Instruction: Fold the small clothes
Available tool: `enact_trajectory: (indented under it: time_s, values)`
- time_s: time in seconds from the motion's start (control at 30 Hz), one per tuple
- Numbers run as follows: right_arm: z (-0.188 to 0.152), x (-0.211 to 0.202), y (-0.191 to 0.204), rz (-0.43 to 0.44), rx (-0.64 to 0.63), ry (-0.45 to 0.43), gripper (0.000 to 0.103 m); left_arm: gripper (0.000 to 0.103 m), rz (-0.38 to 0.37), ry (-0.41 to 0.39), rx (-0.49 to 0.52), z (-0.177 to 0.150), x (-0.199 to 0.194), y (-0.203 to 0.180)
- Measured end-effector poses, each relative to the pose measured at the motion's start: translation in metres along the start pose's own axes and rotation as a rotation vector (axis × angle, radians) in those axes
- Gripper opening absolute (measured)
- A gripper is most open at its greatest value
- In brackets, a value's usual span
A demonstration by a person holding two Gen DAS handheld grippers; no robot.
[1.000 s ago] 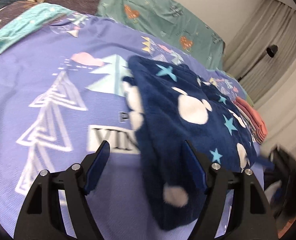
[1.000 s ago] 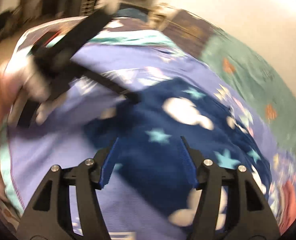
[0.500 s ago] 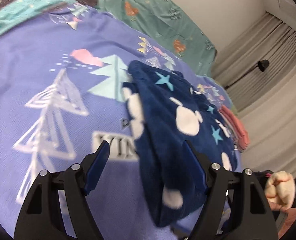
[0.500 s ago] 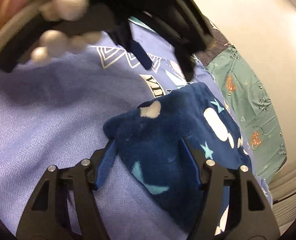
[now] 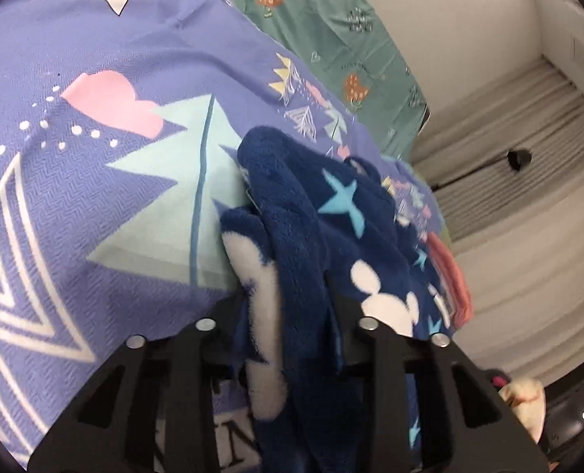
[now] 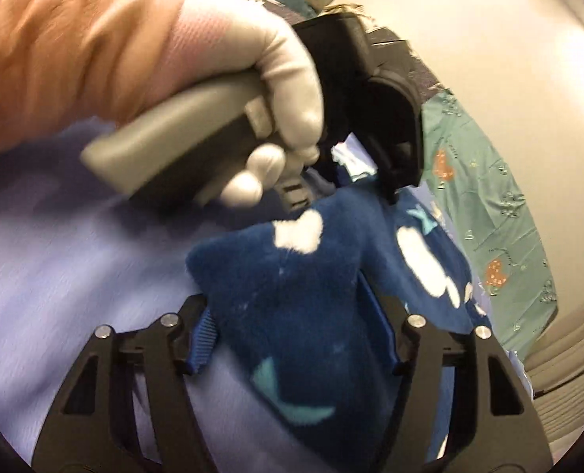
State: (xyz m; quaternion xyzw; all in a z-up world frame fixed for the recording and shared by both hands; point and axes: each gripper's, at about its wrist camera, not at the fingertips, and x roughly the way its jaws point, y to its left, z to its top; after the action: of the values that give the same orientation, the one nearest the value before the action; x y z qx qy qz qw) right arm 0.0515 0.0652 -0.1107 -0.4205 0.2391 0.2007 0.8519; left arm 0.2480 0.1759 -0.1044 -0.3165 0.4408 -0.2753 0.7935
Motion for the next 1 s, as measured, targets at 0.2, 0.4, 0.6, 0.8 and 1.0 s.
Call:
enact_trajectory:
  time_s: [0.2,0.4,0.6,0.8,1.0]
  values:
    - [0.003,-0.029,-0.040,0.063,0.203,-0.059,0.021,0.024,-0.012,-0.056,0.099,0.011,-0.017,-0.033]
    - [-0.005,-0.074,-0.114,0.099,0.499,-0.166,0.019,0.024,-0.056,-0.096,0.220,0.029,-0.032,-0.101]
    - [-0.047,-0.111,-0.178,0.098,0.741,-0.248,0.019,0.024,-0.028,-0.072,0.403,0.035,-0.010,-0.202]
    - [-0.124,-0.134,-0.233,0.139,1.015,-0.294,0.019,0.025,0.008,0.018,0.563,0.019,0.053,-0.288]
    - [-0.233,-0.130,-0.276,0.214,1.322,-0.266,0.019,0.026,0.071,0.175,0.690,-0.023,0.155,-0.347]
